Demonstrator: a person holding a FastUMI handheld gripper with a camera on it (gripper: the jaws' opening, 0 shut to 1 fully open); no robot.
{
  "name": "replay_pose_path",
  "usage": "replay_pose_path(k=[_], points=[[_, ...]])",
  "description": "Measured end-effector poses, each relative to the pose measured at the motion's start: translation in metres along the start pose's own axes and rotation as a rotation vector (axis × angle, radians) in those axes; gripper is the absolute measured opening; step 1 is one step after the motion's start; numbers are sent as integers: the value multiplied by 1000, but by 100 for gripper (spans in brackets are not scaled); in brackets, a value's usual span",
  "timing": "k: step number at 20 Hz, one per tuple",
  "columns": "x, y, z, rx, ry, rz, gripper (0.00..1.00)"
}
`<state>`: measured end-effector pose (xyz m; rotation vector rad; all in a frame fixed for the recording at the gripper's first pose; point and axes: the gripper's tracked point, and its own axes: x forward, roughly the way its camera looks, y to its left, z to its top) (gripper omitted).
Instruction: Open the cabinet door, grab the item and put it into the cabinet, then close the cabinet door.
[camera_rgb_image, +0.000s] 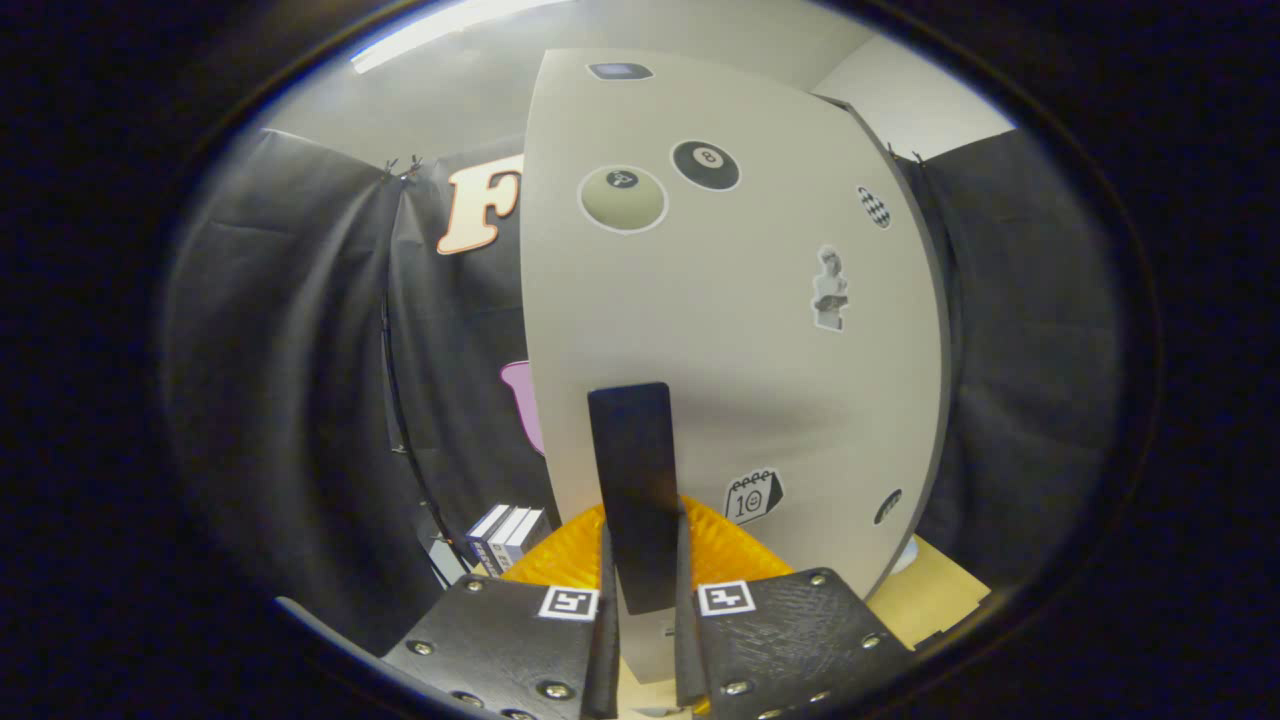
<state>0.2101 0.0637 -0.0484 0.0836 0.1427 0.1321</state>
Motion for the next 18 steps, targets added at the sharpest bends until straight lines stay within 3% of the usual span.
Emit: replay_pose_path(k=[8, 18], points=[[-34, -29, 1, 37, -14, -56, 22], [-71, -82, 7, 57, -35, -196, 21]])
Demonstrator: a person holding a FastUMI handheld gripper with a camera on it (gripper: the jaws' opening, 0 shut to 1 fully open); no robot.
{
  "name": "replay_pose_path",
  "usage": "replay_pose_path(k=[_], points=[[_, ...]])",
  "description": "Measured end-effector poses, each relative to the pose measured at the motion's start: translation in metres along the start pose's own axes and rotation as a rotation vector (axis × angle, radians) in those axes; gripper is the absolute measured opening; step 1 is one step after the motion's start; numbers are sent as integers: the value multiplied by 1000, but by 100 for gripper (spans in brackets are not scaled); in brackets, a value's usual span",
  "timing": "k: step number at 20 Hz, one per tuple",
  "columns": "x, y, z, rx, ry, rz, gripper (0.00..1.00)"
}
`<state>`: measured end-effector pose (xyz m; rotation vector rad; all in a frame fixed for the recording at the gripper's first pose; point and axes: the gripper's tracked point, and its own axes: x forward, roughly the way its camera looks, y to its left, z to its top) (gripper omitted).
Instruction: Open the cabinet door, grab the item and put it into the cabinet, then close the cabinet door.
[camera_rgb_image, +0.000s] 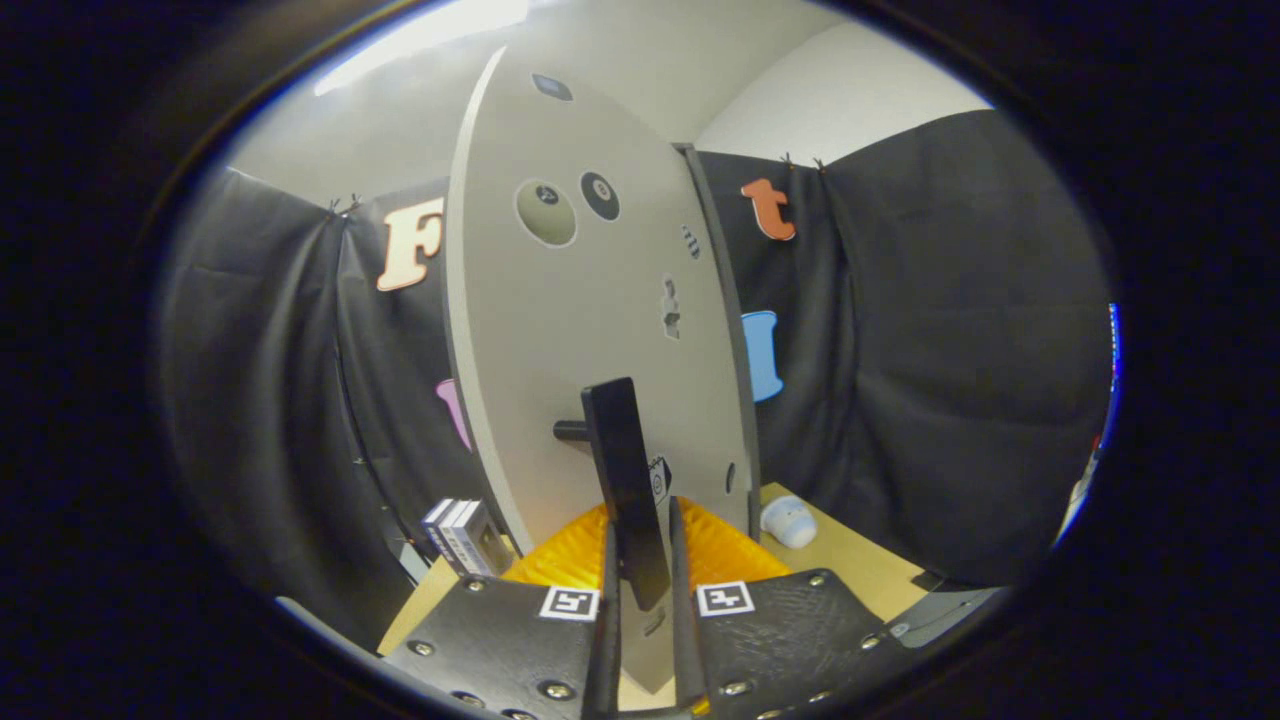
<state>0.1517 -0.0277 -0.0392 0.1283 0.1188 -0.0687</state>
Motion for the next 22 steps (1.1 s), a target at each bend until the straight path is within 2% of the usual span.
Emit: replay_pose_path(k=[7, 12, 14, 18, 22], points=[[-6, -42, 7, -21, -9, -41, 21], [-3, -78, 26, -19, -64, -6, 21], [-9, -100, 29, -23, -68, -28, 14], [-7, -115, 31, -13, -56, 38, 14], [1, -127, 35, -8, -35, 70, 15]])
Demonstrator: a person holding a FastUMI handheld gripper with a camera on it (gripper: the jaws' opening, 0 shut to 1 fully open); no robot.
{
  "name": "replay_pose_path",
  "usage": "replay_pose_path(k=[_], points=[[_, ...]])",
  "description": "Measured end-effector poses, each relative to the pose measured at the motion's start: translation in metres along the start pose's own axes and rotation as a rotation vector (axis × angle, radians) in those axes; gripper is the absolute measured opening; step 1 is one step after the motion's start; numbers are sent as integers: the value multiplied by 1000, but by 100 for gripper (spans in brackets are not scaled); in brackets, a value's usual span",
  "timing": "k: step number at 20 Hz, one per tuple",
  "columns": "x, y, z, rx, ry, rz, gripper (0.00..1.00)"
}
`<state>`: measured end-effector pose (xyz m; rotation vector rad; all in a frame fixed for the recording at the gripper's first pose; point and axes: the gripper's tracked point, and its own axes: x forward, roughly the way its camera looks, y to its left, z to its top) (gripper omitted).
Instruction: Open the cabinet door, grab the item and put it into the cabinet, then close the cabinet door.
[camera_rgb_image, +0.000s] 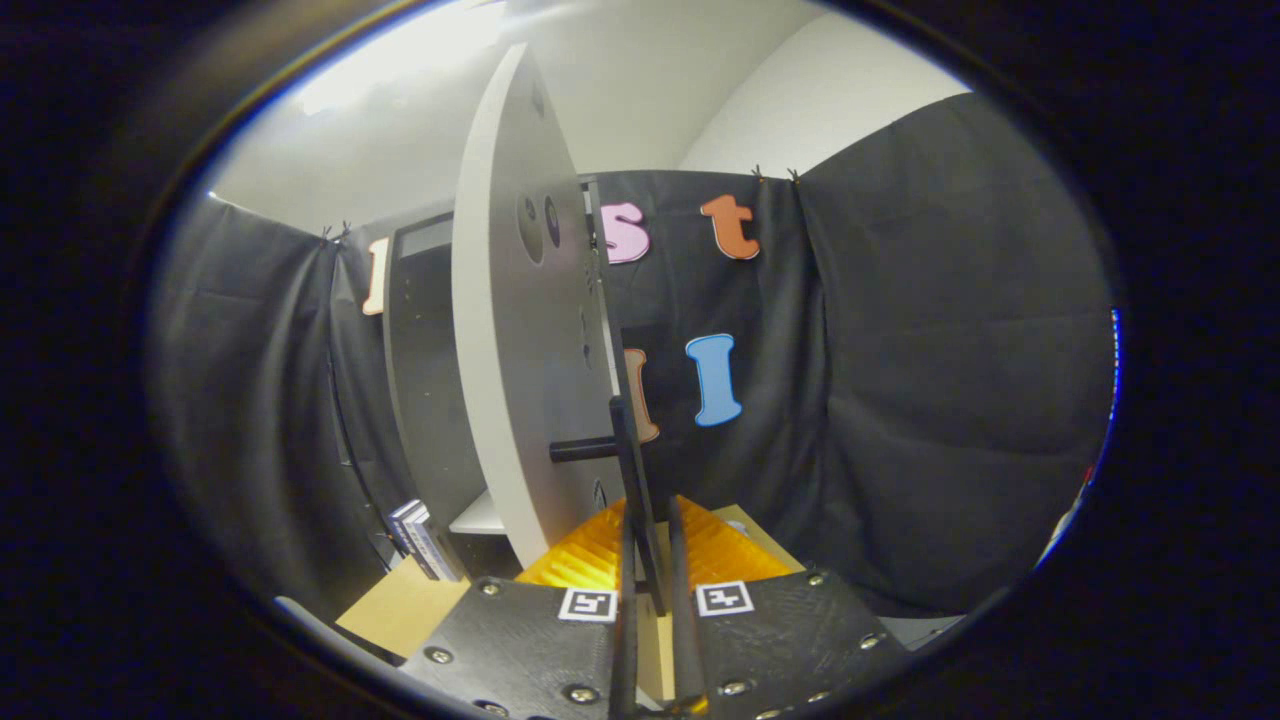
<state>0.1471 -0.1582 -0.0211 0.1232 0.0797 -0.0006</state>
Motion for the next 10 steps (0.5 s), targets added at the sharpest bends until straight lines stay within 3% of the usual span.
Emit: replay_pose_path(k=[10], points=[[8, -24, 5, 11, 16, 49, 15]])
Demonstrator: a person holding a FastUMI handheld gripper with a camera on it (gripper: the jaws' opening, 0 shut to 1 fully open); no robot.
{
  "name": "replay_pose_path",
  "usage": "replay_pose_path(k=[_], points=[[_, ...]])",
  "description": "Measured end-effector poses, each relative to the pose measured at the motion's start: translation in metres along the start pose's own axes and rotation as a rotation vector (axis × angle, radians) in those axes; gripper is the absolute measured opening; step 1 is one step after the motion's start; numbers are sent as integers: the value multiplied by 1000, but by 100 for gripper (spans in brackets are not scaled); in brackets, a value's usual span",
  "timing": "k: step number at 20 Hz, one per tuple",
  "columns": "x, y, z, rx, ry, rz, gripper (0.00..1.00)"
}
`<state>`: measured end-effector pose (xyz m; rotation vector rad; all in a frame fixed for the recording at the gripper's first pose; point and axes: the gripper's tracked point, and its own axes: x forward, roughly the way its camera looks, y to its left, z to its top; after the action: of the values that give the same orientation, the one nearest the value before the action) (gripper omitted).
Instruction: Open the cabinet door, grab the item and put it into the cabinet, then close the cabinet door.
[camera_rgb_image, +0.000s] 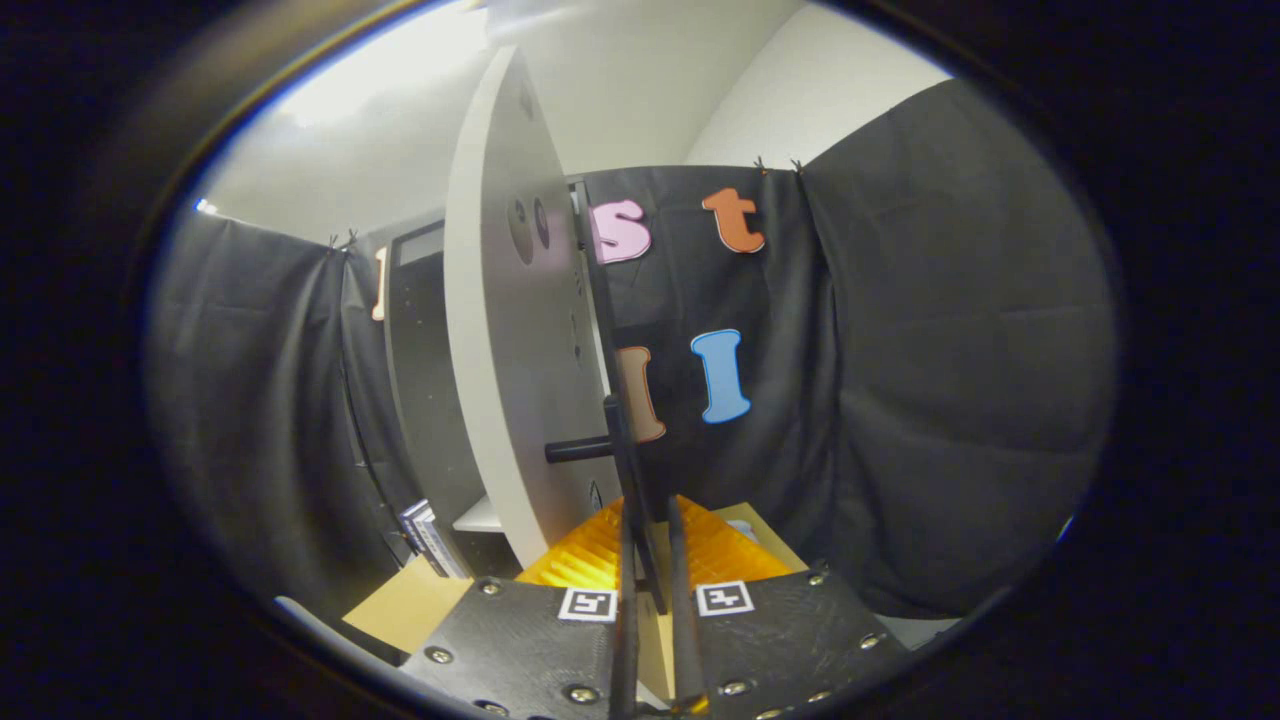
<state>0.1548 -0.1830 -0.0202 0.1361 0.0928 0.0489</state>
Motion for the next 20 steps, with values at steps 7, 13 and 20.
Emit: replay_pose_path(k=[7, 13, 20], points=[[-8, 0, -2, -15, 12, -48, 15], [-38, -2, 6, -15, -9, -89, 14], [-57, 56, -11, -2, 11, -65, 16]])
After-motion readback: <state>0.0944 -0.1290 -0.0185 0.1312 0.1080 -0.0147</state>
